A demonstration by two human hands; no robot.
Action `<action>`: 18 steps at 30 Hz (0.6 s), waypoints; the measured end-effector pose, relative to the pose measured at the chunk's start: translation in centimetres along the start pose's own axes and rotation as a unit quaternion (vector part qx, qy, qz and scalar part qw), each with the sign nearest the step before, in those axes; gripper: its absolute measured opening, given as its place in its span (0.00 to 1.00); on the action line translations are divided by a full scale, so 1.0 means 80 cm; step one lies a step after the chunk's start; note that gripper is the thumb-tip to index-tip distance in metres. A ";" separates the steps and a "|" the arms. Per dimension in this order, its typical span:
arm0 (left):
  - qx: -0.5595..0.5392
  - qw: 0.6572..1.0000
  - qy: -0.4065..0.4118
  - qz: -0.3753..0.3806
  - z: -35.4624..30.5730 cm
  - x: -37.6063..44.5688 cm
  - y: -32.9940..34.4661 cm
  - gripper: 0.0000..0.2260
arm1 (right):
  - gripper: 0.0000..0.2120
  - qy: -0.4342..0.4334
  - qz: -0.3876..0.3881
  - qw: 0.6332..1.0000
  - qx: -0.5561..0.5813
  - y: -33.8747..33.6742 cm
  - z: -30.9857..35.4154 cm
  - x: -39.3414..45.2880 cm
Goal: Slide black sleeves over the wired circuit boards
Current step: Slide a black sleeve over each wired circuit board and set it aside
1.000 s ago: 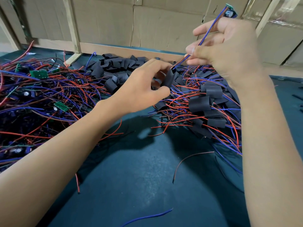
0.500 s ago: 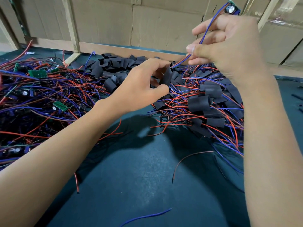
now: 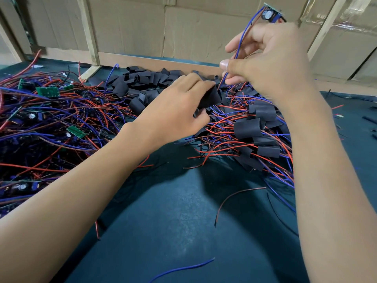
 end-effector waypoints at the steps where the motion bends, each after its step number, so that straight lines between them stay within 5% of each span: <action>1: 0.002 1.000 -0.001 0.001 -0.002 0.000 0.000 0.23 | 0.08 0.001 0.001 1.000 0.003 0.003 0.001 -0.001; 11: -0.018 0.998 -0.063 -0.027 0.007 0.005 -0.006 0.22 | 0.05 0.009 -0.030 0.997 0.074 0.008 0.002 0.001; 18: -0.082 0.991 -0.087 -0.061 0.002 0.008 -0.014 0.18 | 0.06 0.043 0.005 0.998 -0.036 0.014 -0.005 0.001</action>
Point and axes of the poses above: each hand's wrist, its own x-axis towards the middle knuckle, its own y-axis out of the palm, z = x × y, the point moved 1 cm from there along x, towards the middle knuckle, and after that the axes turned 8 degrees about x, right-handed, at the moved point
